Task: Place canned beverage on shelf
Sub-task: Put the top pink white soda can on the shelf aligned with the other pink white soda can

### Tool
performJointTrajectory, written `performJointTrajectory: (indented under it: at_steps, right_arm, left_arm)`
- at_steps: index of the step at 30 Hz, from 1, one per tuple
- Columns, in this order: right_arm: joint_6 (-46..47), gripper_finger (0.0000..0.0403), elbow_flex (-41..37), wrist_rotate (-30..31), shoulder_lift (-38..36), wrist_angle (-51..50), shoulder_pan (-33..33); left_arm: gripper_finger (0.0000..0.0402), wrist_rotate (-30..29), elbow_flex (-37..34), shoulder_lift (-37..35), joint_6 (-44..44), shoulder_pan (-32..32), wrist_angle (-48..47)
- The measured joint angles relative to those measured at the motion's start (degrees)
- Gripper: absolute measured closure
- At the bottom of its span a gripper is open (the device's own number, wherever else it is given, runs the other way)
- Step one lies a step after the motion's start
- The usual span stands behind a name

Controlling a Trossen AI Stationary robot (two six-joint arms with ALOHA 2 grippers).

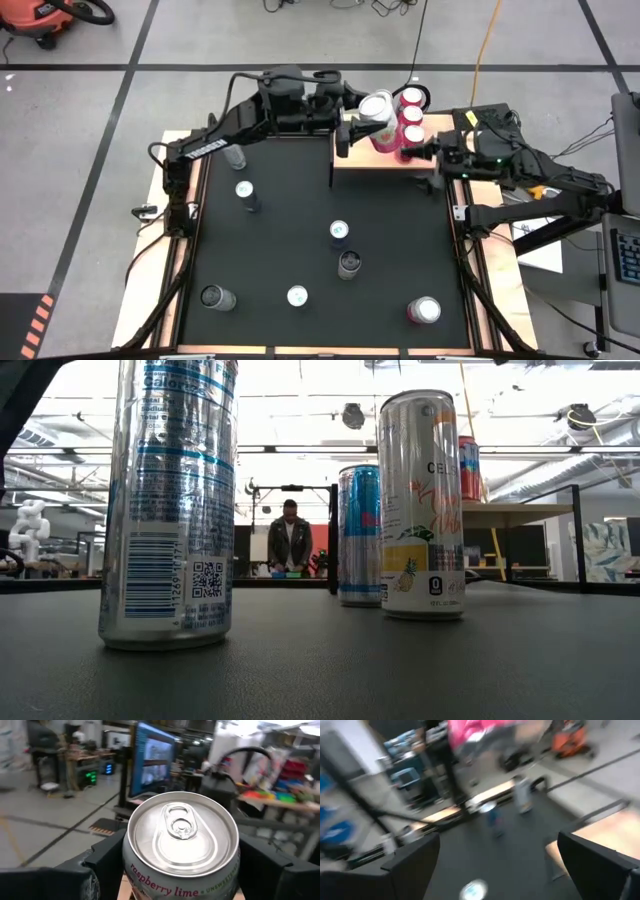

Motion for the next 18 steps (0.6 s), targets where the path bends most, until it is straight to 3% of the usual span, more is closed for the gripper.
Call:
performJointTrajectory:
  at_steps: [4, 11, 18]
  right_arm:
    - [5.9, 0.0019, 0.0, -6.1, -1.3, -3.5, 1.1]
    - [14.2, 0.0019, 0.0, -11.5, -1.3, -8.9, 3.6]
    - [20.2, 0.0018, 0.0, -12.1, -1.3, -11.4, 7.5]
  left_arm:
    - [0.0105, 2.1, 0.0, 0.0, 6.3, 1.6, -0.4]
    - [0.0105, 2.4, 0.1, 2.2, 10.8, 5.5, -1.0]
    - [0.0105, 9.8, 0.0, 7.5, 15.0, 8.2, -3.1]
